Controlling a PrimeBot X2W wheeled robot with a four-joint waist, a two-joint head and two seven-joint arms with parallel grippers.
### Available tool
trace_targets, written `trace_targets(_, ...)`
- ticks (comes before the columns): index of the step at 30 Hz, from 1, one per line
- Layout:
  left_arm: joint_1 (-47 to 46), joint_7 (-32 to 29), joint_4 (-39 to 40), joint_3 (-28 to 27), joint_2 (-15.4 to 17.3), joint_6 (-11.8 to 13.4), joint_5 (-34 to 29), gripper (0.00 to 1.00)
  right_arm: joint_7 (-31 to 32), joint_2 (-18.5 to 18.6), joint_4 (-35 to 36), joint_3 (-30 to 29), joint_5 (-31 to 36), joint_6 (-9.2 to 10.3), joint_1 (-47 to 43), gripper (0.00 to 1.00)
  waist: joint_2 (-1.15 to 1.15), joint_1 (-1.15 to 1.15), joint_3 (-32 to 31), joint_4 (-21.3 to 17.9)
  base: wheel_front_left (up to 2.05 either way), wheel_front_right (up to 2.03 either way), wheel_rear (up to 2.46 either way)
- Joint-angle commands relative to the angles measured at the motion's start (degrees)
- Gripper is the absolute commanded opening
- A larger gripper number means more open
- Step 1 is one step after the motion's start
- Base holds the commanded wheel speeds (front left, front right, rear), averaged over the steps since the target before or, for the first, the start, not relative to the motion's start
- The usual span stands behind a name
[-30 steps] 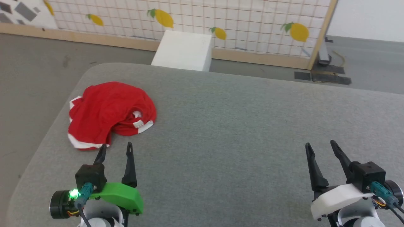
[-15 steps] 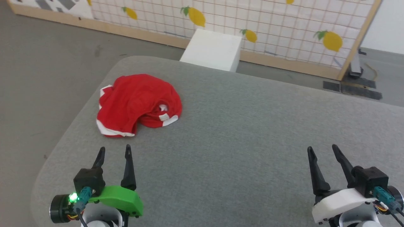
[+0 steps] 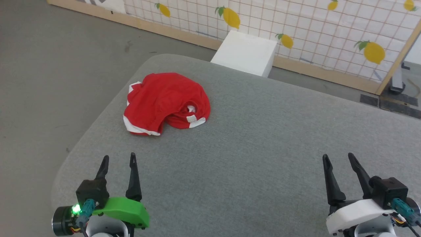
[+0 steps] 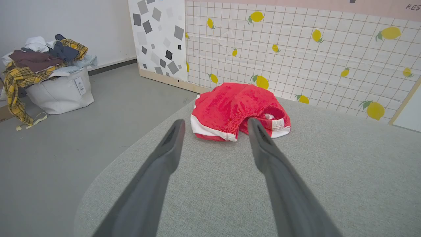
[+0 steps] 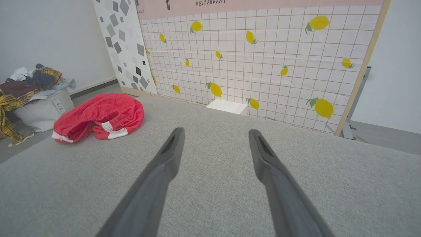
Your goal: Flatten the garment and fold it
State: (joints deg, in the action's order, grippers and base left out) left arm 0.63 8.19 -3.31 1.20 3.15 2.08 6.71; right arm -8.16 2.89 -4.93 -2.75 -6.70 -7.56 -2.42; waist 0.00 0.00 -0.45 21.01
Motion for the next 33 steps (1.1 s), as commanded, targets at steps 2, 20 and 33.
trace_targets(2,0.94,0.74,-0.36,0.25,-0.16,0.36,1.02,1.0,-0.74,-0.01,-0.42,-0.37,-0.61,0.04,-0.86,1.0,0.0,0.0,0.05,1.11,0.0,0.0,0.0)
trace_targets(20,1.29,2.85,-1.62,0.8,-0.2,0.77,0.86,1.0,-2.86,-0.01,-1.71,-1.2,-1.64,0.06,-1.44,1.0,0.0,0.0,0.34,5.97,0.0,0.0,0.0)
trace_targets(33,1.49,4.36,-2.4,1.37,-0.23,1.4,1.95,1.0,-4.38,-0.01,-2.41,-1.91,-2.31,0.06,-1.8,1.0,0.0,0.0,0.78,9.18,0.0,0.0,0.0)
